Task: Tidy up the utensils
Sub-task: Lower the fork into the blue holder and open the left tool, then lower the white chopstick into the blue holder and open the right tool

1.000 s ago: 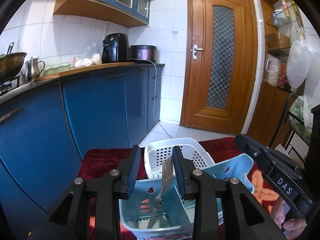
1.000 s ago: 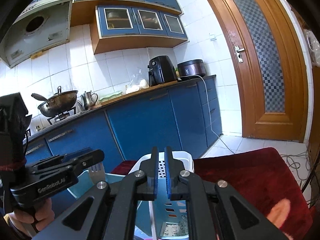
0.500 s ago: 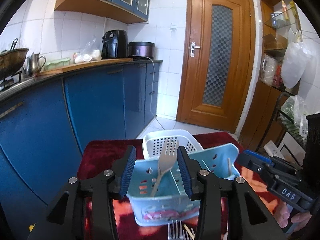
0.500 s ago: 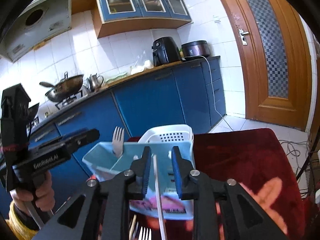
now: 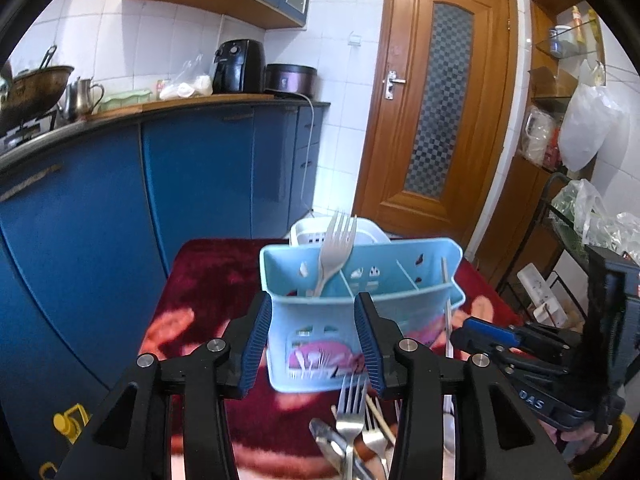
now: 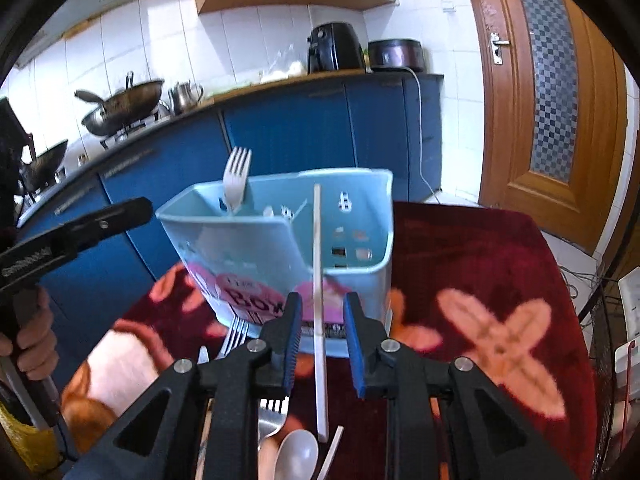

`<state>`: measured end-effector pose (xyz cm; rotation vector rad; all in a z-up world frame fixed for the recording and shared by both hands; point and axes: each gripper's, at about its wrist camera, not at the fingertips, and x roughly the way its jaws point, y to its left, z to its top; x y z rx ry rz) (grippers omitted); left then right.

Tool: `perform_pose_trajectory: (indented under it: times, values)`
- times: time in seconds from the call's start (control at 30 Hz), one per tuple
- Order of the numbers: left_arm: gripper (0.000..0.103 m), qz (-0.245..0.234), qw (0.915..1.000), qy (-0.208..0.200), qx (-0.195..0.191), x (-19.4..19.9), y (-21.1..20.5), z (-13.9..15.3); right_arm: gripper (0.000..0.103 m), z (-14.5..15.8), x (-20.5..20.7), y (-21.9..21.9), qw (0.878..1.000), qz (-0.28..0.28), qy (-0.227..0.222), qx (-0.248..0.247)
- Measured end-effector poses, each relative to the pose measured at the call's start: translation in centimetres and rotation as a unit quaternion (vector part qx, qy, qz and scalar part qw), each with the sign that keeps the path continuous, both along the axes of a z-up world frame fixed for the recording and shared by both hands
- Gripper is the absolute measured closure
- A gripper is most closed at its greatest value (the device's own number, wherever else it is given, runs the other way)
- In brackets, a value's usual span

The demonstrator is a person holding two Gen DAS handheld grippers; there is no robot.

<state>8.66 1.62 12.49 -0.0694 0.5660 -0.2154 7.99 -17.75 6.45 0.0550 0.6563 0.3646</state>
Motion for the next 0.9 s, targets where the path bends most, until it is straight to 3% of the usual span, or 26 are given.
perform_pose_trajectory:
  times: [0.17,0.23,0.27,0.37,0.67,0.9]
  values:
    - [0.059,0.003,0.9999,0.014,-0.002,-0.3,0.3,-0.9,0.079,-0.9,0.5,0.2,1.0,-0.003,0.02,-0.005]
    - [0.059,0.005,0.9998,0.02,-0.007,-0.4,0.5,-1.4,0.085,-1.2,0.8,0.0,0.999,0.001,0.031,0.003]
    - [0.059,0.006,0.9997,0.023,-0.009,-0.4,0.6,-1.6,0.093,-1.4,0.9,-0.1,0.999,0.003,0.036,0.007]
    - [0.059,0.008,0.9994,0.03,-0.013,-0.4,0.9,-2.0,0.095,-1.2,0.7,-0.5,0.999,0.003,0.036,0.018]
    - [0.059,0.017,0.9987,0.044,-0.018,0.0,1.3,-3.2,0.095,3.8,-1.1,-1.3,0.998,-0.015,-0.053,0.032]
    - [0.059,0.024,0.9984,0.049,-0.016,0.2,1.3,-3.7,0.095,6.8,0.9,-1.7,0.992,-0.05,-0.101,0.051]
